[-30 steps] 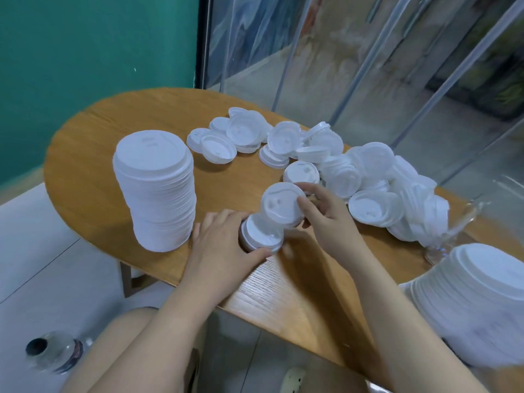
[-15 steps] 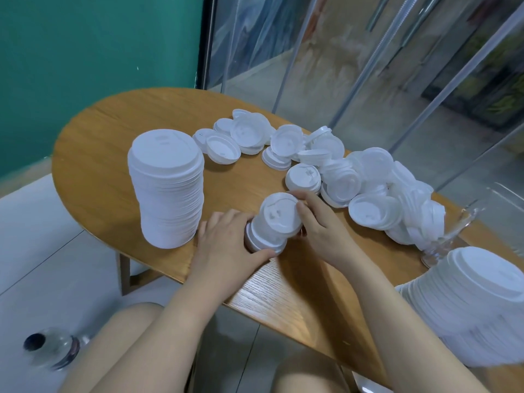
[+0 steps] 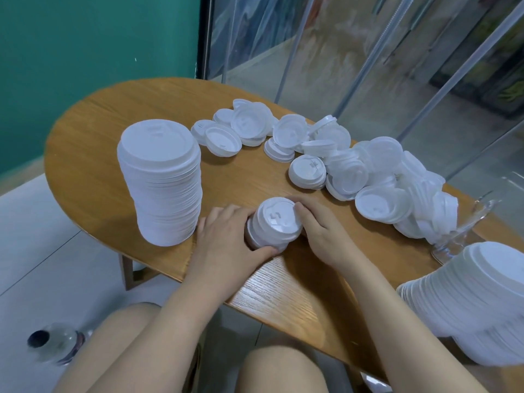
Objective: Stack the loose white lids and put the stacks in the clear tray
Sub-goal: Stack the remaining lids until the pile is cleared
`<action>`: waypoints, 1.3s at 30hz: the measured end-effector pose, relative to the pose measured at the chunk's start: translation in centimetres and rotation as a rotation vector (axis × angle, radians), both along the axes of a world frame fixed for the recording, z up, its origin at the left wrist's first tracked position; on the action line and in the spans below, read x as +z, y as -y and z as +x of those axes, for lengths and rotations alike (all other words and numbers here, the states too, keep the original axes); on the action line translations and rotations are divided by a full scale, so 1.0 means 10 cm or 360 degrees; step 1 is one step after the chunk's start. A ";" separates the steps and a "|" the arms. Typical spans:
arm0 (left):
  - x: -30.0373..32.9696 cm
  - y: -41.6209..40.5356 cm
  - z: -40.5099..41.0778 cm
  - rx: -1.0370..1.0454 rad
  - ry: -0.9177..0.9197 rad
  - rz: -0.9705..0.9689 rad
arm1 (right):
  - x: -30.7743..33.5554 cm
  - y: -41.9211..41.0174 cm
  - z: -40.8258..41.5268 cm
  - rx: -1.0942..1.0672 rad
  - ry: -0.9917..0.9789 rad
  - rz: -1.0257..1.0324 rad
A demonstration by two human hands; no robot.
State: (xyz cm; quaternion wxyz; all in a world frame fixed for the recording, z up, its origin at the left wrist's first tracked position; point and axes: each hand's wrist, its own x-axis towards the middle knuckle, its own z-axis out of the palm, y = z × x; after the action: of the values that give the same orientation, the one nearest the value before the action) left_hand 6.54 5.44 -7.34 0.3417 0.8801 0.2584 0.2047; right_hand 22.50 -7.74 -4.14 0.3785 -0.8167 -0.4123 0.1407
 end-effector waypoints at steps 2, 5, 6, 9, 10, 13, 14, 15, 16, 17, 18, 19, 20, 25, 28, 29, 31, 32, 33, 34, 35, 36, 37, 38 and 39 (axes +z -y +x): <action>0.01 0.01 0.00 0.0007 0.0022 -0.0001 | 0.00 -0.02 -0.03 0.0006 -0.0037 0.0053; 0.01 0.00 0.01 0.0017 0.0020 -0.0018 | -0.06 -0.05 -0.07 0.0083 0.0071 0.0030; 0.01 0.00 0.02 0.0017 0.0018 -0.0030 | -0.08 -0.05 -0.07 0.0110 0.0111 0.0019; 0.03 0.00 0.00 0.0019 -0.0001 -0.0045 | -0.10 -0.04 -0.05 0.0138 0.0152 -0.0025; 0.04 0.00 -0.01 0.0024 -0.0023 -0.0058 | -0.10 -0.03 -0.05 0.0137 0.0156 -0.0040; 0.07 0.00 -0.02 0.0008 -0.0056 -0.0067 | -0.11 -0.04 -0.04 0.0141 0.0215 -0.0145; 0.07 0.00 -0.03 -0.0009 -0.0056 -0.0055 | -0.12 -0.04 -0.03 0.0141 0.0253 -0.0196; 0.07 0.00 -0.03 -0.0026 -0.0059 -0.0046 | -0.12 -0.05 -0.03 0.0140 0.0283 -0.0237; 0.07 0.00 -0.04 -0.0038 -0.0065 -0.0041 | -0.12 -0.05 -0.02 0.0140 0.0300 -0.0267; 0.07 -0.01 -0.04 -0.0045 -0.0072 -0.0043 | -0.10 -0.06 -0.02 0.0143 0.0317 -0.0296; 0.07 -0.01 -0.04 -0.0046 -0.0075 -0.0045 | -0.09 -0.06 -0.01 0.0148 0.0344 -0.0329; 0.07 -0.01 -0.04 -0.0046 -0.0073 -0.0046 | -0.07 -0.06 -0.01 0.0153 0.0378 -0.0362; 0.07 -0.02 -0.04 -0.0046 -0.0070 -0.0043 | -0.05 -0.06 -0.01 0.0158 0.0412 -0.0386; 0.06 -0.01 -0.02 -0.0049 -0.0065 -0.0038 | -0.05 -0.05 -0.01 0.0173 0.0431 -0.0358; 0.05 0.00 -0.01 -0.0032 -0.0036 -0.0034 | -0.05 -0.03 -0.01 0.0181 0.0379 -0.0346; 0.05 0.00 -0.01 -0.0031 -0.0030 -0.0031 | -0.02 -0.03 0.00 0.0190 0.0341 -0.0363; 0.05 -0.01 -0.01 -0.0039 -0.0031 -0.0030 | 0.05 -0.06 0.04 0.0207 0.0285 -0.0403; 0.05 0.00 -0.02 -0.0046 -0.0034 -0.0030 | 0.08 -0.10 0.08 0.0199 0.0278 -0.0403; 0.05 0.00 -0.02 -0.0050 -0.0036 -0.0029 | 0.11 -0.15 0.12 0.0170 0.0290 -0.0384; 0.04 0.00 -0.02 -0.0049 -0.0035 -0.0024 | 0.14 -0.22 0.17 0.0120 0.0309 -0.0348; 0.03 0.00 -0.02 -0.0042 -0.0024 -0.0018 | 0.16 -0.30 0.22 0.0071 0.0318 -0.0302; 0.02 0.00 -0.02 -0.0027 -0.0006 -0.0016 | 0.19 -0.40 0.26 0.0035 0.0314 -0.0261; 0.02 0.00 -0.02 -0.0008 0.0015 -0.0015 | 0.22 -0.52 0.30 0.0026 0.0300 -0.0224; 0.02 0.00 -0.01 0.0012 0.0031 -0.0015 | 0.24 -0.64 0.33 0.0039 0.0289 -0.0199; 0.01 0.00 -0.01 0.0031 0.0042 -0.0011 | 0.26 -0.77 0.36 0.0076 0.0291 -0.0179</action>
State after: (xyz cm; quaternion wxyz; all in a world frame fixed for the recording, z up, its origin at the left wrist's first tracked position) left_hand 6.41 5.41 -7.22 0.3462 0.8735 0.2631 0.2188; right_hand 26.13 -0.03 -1.53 0.2895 -0.8359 -0.4560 0.0975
